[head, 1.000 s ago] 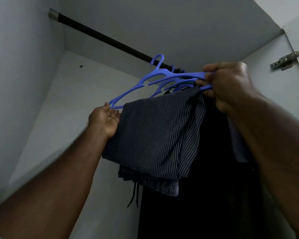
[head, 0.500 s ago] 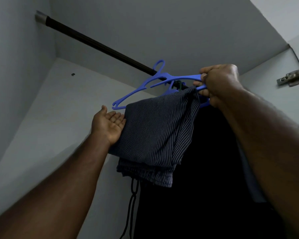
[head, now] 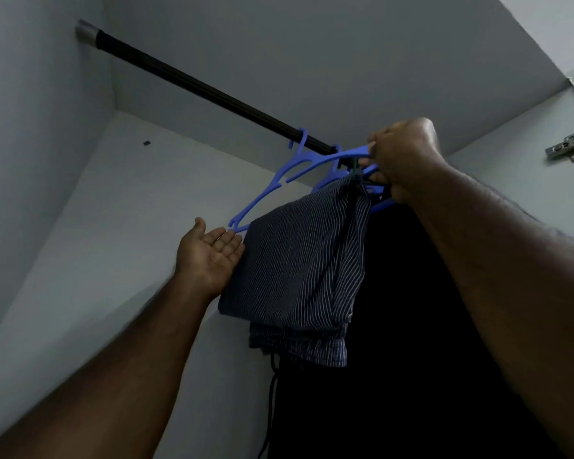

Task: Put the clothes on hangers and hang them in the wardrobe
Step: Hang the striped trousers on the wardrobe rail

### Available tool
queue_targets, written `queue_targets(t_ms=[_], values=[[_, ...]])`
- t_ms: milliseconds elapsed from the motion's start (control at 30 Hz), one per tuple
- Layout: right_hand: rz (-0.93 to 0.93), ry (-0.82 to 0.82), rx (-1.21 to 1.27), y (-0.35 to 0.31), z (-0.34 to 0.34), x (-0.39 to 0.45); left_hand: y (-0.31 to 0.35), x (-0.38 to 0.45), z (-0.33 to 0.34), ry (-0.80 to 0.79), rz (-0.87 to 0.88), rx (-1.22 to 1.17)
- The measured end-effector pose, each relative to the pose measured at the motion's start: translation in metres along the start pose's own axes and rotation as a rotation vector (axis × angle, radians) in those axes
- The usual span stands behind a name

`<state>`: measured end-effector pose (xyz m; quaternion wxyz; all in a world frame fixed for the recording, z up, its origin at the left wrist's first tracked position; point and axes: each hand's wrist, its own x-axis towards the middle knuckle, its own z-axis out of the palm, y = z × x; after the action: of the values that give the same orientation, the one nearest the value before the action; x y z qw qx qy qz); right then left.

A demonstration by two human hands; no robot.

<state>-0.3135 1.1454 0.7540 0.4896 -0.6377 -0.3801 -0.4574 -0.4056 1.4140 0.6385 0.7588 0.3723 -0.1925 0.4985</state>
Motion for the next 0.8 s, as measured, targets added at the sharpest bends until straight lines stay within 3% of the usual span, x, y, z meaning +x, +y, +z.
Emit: queue_targets(t_ms=[33, 67, 100, 133, 200, 300, 800], values=[[-0.077, 0.038, -0.103, 0.004, 0.002, 0.002, -0.001, -0.003, -0.002, -0.003, -0.006, 0.002], [-0.023, 0.096, 0.042, 0.003, 0.002, 0.004, -0.002, -0.006, -0.003, -0.006, -0.011, 0.002], [0.056, 0.029, 0.321, 0.000, 0.000, 0.004, -0.004, -0.009, -0.004, -0.010, -0.017, 0.000], [0.055, 0.057, 0.401, 0.000, 0.000, 0.007, -0.005, -0.012, -0.005, -0.013, -0.023, -0.003], [0.127, 0.138, 0.430, 0.006, 0.005, 0.012, -0.008, -0.017, -0.008, -0.018, -0.030, -0.014], [0.093, 0.161, 0.452, 0.002, 0.003, 0.002, -0.011, -0.022, -0.012, -0.019, -0.033, -0.029], [0.067, 0.141, 0.444, 0.019, -0.024, -0.037, -0.009, -0.058, -0.007, -0.003, -0.011, 0.009]])
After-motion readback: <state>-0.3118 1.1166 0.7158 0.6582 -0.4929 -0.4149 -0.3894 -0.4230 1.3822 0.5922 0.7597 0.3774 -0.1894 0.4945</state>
